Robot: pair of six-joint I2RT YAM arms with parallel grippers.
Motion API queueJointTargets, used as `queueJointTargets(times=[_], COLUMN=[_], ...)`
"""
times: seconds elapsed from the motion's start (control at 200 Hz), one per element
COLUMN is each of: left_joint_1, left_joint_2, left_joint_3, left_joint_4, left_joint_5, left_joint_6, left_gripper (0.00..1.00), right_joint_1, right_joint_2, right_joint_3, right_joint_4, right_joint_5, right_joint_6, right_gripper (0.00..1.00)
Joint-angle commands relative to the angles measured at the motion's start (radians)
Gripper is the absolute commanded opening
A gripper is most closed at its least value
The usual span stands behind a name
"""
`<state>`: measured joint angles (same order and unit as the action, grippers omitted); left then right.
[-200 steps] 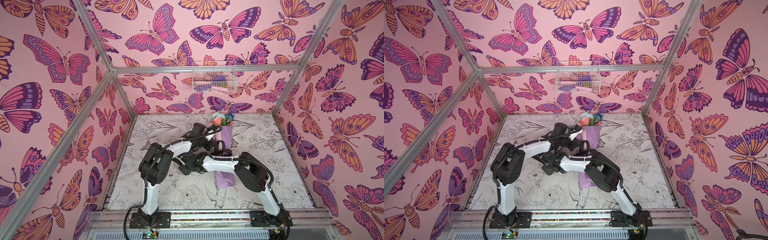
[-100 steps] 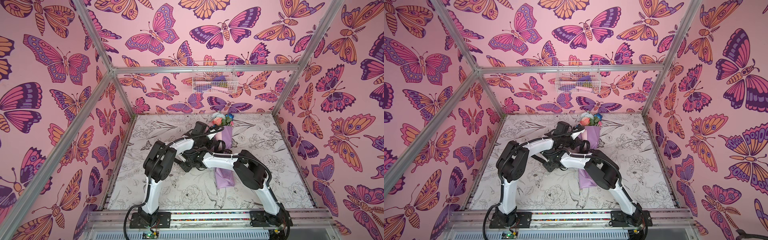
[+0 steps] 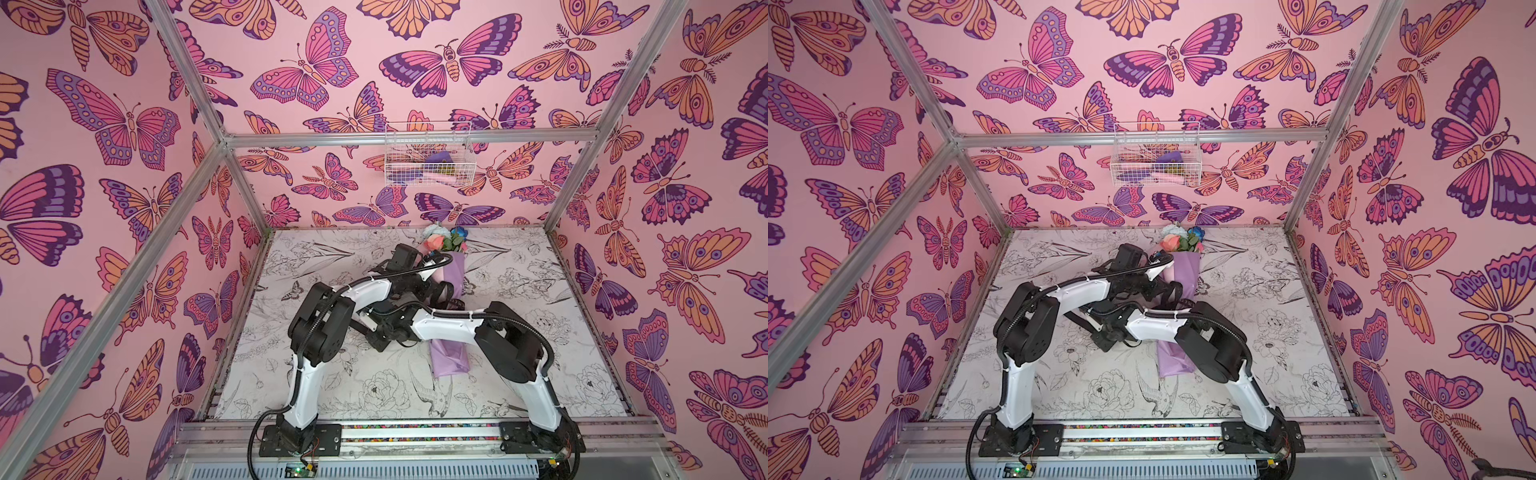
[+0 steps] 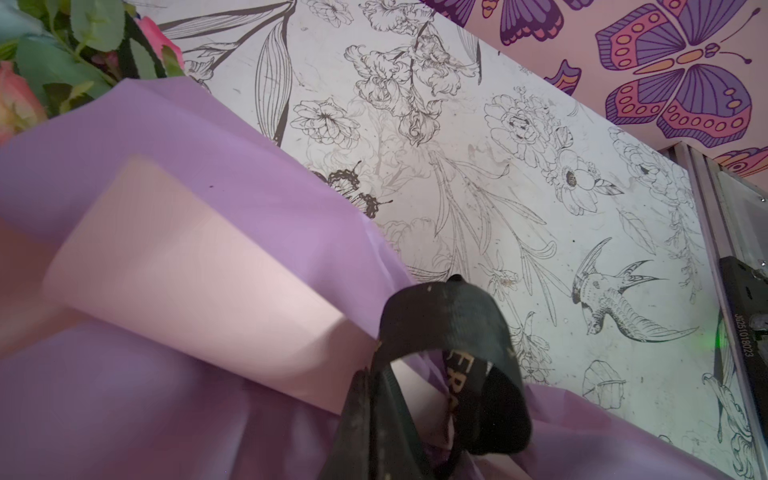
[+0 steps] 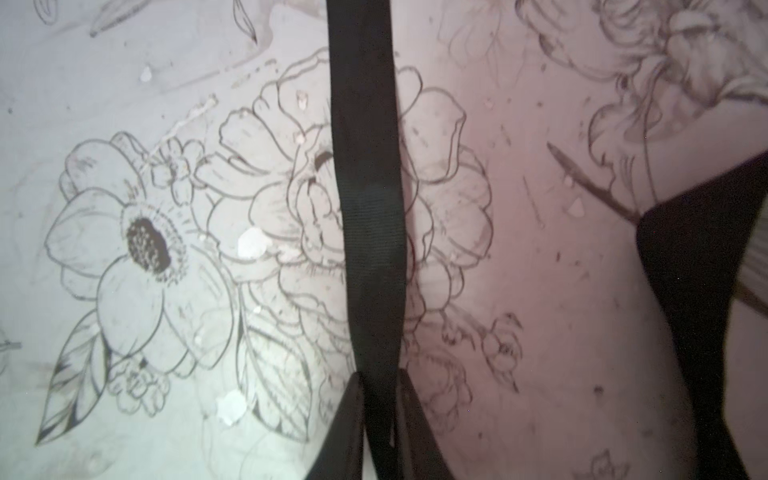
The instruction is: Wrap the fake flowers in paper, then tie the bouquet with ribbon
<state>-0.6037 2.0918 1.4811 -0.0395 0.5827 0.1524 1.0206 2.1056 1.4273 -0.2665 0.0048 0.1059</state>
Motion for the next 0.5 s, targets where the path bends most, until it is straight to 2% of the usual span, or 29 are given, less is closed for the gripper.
queueJointTargets(times=[0.0, 0.03, 0.496], left_joint_1=[0.039, 0.040, 0.064], left_joint_2=[-0.017, -0.024, -0.115], left_joint_3=[-0.032, -0.037, -0.136], left_joint_4=[-0.017, -0.014, 0.085], left_joint_5=[-0.009, -0.013, -0.032], left_joint_6=[0.022, 0.022, -0.011], left_gripper=[0.00, 0.00, 0.00], right_joint_1=[-0.019, -0.017, -0.016], right_joint_2=[-0.133, -0.164, -0.527], right_joint_3=[-0.065, -0.088, -0.318], right_joint_4=[-0.044, -0.035, 0.035], right_joint_5=[0.030, 0.044, 0.133], right_joint_6=[0.024, 0.035, 0.120], right_gripper=[0.07, 0.00, 0.00])
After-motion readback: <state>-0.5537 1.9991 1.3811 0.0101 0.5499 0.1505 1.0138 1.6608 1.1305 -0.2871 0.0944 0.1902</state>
